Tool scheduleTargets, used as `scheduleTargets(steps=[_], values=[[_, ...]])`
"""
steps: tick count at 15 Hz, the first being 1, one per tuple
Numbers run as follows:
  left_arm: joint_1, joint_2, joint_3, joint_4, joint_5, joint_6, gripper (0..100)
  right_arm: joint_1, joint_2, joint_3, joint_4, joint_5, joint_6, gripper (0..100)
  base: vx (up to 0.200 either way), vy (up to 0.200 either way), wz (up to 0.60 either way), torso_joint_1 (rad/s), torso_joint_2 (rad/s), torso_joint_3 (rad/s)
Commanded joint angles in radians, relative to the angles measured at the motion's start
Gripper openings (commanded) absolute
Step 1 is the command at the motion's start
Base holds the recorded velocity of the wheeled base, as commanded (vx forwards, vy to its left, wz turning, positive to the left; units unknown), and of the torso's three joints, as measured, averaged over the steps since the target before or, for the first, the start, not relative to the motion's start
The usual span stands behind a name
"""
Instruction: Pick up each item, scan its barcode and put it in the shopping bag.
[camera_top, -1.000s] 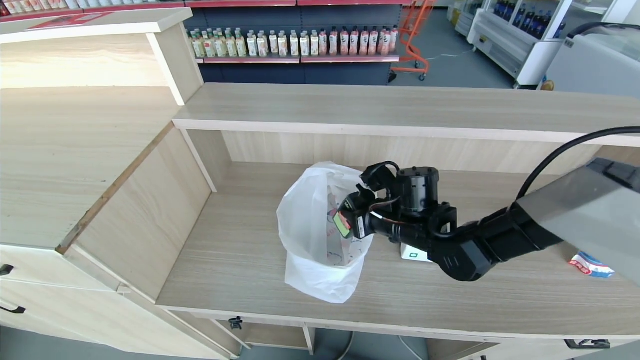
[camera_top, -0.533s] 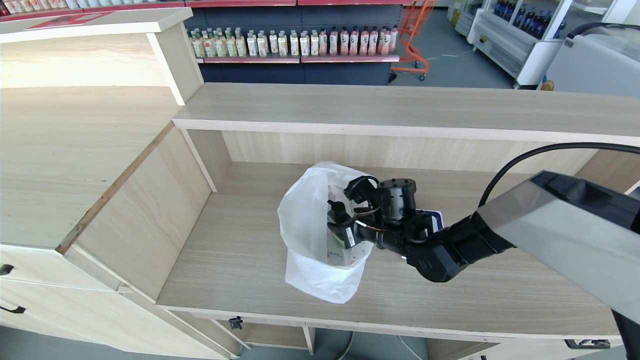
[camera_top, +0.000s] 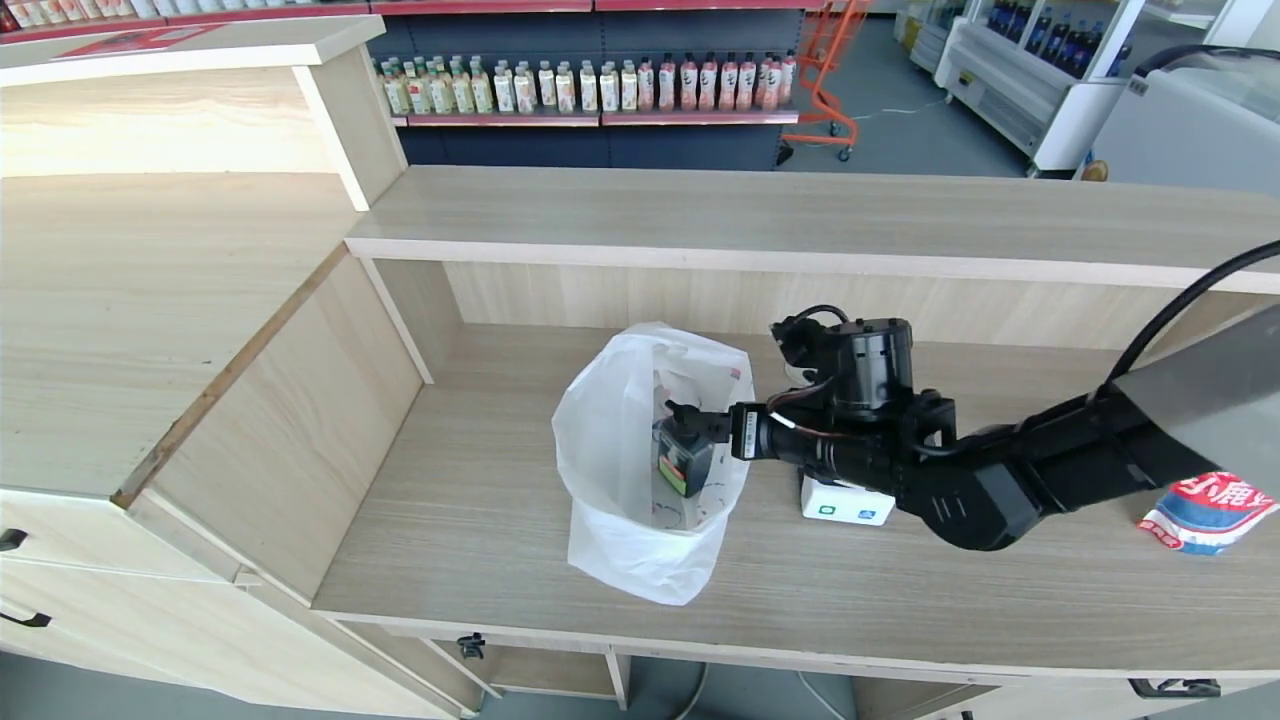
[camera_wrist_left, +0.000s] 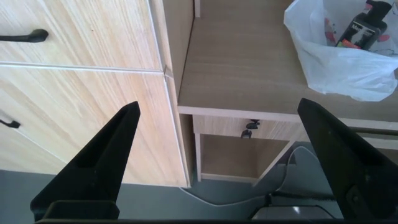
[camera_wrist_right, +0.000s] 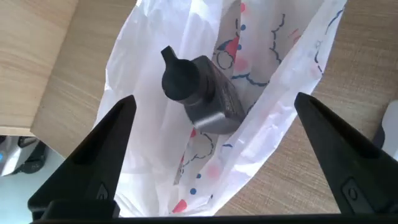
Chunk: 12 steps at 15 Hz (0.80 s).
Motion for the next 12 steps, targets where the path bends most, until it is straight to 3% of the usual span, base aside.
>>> scheduleTargets(steps=[1,2,3,5,8,12], values=[[0.0,0.0,0.0,0.0,0.0,-0.001,100,-0.1,-0.33,0.232,0.063,0.085,0.042,100,0.0,0.0,0.0,0.0,0.0,0.0],[0.0,0.0,0.0,0.0,0.0,-0.001,100,-0.1,-0.33,0.232,0.063,0.085,0.042,100,0.0,0.0,0.0,0.0,0.0,0.0],[0.0,0.0,0.0,0.0,0.0,-0.001,100,-0.145,-0.533,0.365,0.141,0.081,0.024,100,0.0,0.0,0.0,0.0,0.0,0.0],[0.0,0.0,0.0,0.0,0.002,-0.001,100,-0.215,-0.7,0.474,0.204,0.041,-0.063,100,0.0,0.0,0.0,0.0,0.0,0.0],[0.0,0.0,0.0,0.0,0.002,0.001,100,-0.353,-0.76,0.534,0.218,-0.03,-0.113,100,0.0,0.0,0.0,0.0,0.0,0.0],[0.0,0.0,0.0,0.0,0.0,-0.001,100,-0.416,-0.766,0.522,0.218,-0.073,-0.1,100,0.0,0.0,0.0,0.0,0.0,0.0]])
